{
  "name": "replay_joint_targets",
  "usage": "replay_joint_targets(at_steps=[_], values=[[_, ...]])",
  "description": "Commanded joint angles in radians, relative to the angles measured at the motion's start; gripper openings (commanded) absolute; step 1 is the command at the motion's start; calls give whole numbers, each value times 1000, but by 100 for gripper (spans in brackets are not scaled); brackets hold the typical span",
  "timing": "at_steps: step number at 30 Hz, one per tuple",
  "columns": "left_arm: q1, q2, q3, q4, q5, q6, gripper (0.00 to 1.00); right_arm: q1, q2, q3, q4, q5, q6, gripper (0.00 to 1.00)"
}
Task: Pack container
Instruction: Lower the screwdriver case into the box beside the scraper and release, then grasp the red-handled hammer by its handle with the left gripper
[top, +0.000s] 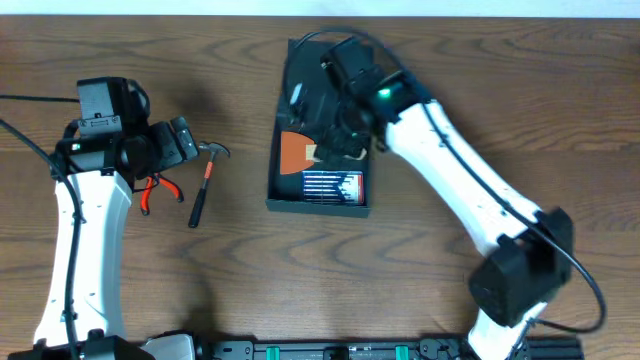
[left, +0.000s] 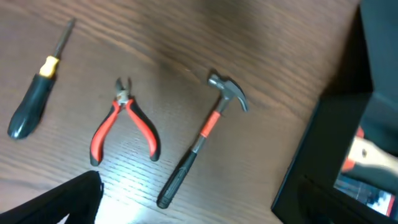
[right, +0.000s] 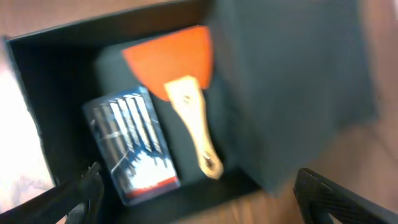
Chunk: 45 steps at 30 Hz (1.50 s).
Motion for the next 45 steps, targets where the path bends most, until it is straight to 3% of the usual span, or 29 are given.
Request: replay_joint_targets(at_steps=[1, 7, 8, 10, 13, 22, 31, 40, 45], values=[[-55, 7, 3, -16, 22, 165, 92, -103, -38, 14, -2, 93, 191, 99], [-173, 95, 2, -21, -192, 336, 76, -319, -33, 12, -26, -22, 462, 99], [-183, 126, 3, -20, -215, 363, 67, -351, -30, 11, -35, -53, 485, 99], [-191, 185, 3, -12, -224, 406, 59, -400, -28, 11, -51, -89, 517, 99], [-186, 282, 3, 18, -229, 417, 58, -462, -28, 9, -76, -98, 572, 99], [-185, 433, 3, 146, -227, 411, 58, -518, -28, 9, -152, -98, 579, 99], [-185, 555, 3, 171, -227, 406, 57, -517, -28, 9, -163, -98, 580, 99], [-185, 585, 3, 172, -227, 406, 37, -517, -28, 9, -175, -98, 580, 99], [-185, 573, 8, 169, -227, 407, 14, -517, -28, 9, -182, -98, 580, 99]])
